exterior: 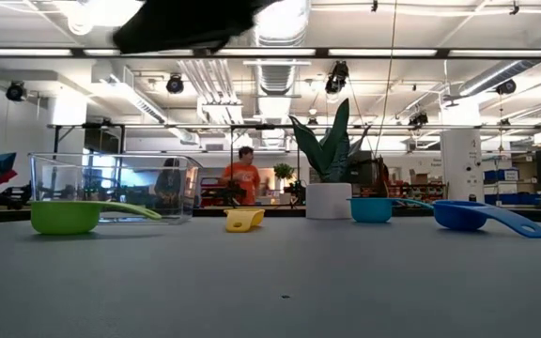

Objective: Nest measuring cups in basket
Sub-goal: Stack the light blue measuring cup on top of the red measuring cup

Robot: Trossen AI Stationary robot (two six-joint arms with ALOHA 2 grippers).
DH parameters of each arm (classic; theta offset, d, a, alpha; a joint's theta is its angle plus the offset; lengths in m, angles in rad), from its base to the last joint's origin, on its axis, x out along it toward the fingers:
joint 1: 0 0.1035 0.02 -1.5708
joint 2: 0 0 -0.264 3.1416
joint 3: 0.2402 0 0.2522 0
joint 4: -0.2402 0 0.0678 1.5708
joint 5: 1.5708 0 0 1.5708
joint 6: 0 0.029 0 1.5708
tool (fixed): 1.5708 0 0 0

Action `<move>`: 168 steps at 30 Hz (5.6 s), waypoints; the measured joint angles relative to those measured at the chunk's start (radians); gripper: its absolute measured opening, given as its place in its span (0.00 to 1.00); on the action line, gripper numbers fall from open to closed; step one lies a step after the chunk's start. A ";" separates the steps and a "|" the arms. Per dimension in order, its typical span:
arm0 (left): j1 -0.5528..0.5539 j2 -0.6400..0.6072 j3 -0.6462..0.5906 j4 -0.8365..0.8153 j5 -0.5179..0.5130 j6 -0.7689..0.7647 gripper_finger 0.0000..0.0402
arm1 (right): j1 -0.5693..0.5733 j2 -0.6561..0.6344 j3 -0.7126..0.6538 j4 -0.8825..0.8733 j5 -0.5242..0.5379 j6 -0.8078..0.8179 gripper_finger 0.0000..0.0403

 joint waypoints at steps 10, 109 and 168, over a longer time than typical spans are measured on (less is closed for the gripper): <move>0.195 -0.032 -0.064 0.138 -0.062 0.356 0.00 | 0.010 -0.265 -0.351 0.005 0.058 0.189 0.02; 0.281 -0.520 -0.668 0.764 -0.646 0.523 0.00 | -0.785 -0.736 -0.979 -0.173 -0.063 0.251 0.35; -0.060 -0.537 -0.604 0.682 -0.728 0.522 0.00 | -0.058 0.346 0.538 -0.340 0.157 0.401 0.37</move>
